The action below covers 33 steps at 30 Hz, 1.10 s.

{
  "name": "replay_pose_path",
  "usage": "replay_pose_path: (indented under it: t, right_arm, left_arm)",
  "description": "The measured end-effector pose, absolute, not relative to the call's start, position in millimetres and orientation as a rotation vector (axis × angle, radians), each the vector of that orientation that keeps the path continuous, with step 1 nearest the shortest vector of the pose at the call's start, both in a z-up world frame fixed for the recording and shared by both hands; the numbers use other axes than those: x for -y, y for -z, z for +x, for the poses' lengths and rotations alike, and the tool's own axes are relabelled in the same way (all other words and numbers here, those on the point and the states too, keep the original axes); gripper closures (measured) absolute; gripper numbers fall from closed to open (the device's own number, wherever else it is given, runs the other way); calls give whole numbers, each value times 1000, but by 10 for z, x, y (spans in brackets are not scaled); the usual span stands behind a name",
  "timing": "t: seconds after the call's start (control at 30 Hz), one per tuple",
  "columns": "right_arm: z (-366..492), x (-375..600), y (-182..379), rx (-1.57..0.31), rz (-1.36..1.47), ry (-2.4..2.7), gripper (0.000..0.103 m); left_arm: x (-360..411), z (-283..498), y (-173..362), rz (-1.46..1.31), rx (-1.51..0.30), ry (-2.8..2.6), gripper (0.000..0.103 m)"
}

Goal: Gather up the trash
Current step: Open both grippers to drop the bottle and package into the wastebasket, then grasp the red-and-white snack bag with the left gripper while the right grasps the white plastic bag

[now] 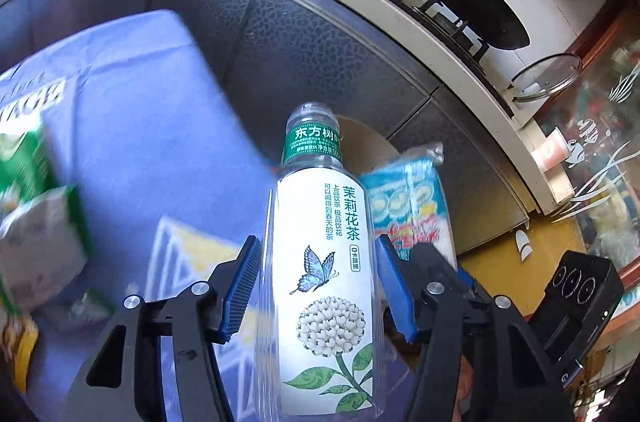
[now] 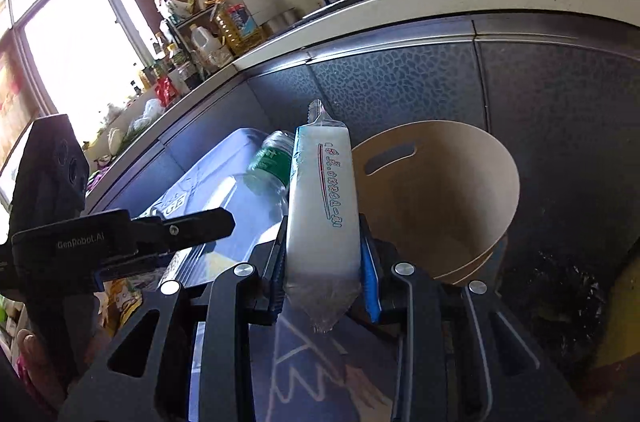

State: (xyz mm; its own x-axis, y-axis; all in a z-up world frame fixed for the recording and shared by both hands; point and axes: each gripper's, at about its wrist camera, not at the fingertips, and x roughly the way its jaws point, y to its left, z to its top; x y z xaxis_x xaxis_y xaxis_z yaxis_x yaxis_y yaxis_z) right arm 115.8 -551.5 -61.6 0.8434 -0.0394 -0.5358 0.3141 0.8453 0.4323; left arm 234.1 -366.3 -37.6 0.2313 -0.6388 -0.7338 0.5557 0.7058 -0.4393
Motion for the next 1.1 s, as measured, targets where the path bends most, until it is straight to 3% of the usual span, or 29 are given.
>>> replay_pose_path:
  t: [0.13,0.23,0.27,0.43,0.6,0.77,0.9,1.1]
  right_arm:
    - [1315,5803,753,-607,614,237,66]
    - [1304,5938,792,-590,645,306,36]
    - [1288,5960,797,-583,655,317,34]
    - [1125,5964,783,-529,666,342,34]
    - [935,5762,610,-456,627,324,37]
    - [830,5370,439,-423,567,218,51]
    - [937,4893,408,-478,507,74,58]
    - [1125,4068,491,-591,432,-136,59]
  left_arm:
    - [4141,2525,378,-61,-1060,851,44]
    - [4503,2682,521,-10,-1181,850,43]
    - [4546,2708,567,-8,-1208,844,45]
    - [4382,2680,446,-45,-1149,827,45]
    - [3929,2290,97,-10,-968,838,45]
    - [3299,1772,-90,31,-832,800,45]
    - [2611,1399,-105,30,-786,736,45]
    - [1441,958,-88,17,-777,577,45]
